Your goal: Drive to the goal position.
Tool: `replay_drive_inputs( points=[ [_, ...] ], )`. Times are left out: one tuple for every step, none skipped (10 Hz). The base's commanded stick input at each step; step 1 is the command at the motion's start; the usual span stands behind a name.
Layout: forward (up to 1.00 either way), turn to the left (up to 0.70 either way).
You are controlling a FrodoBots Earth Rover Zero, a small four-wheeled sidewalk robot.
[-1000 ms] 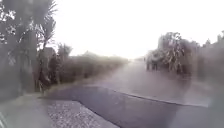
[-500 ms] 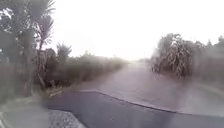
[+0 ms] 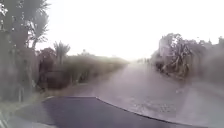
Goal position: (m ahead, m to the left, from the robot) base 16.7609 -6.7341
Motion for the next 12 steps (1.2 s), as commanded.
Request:
replay_drive_inputs(
  points=[
    [0.70, 0.00],
    [0.70, -0.14],
    [0.70, -0.14],
    [0.70, -0.14],
    [0.70, -0.14],
    [0.70, -0.14],
    [0.70, -0.14],
    [0.70, -0.14],
    [0.70, -0.14],
    [0.60, -0.19],
    [0.50, -0.24],
    [0.45, -0.27]
  ],
)
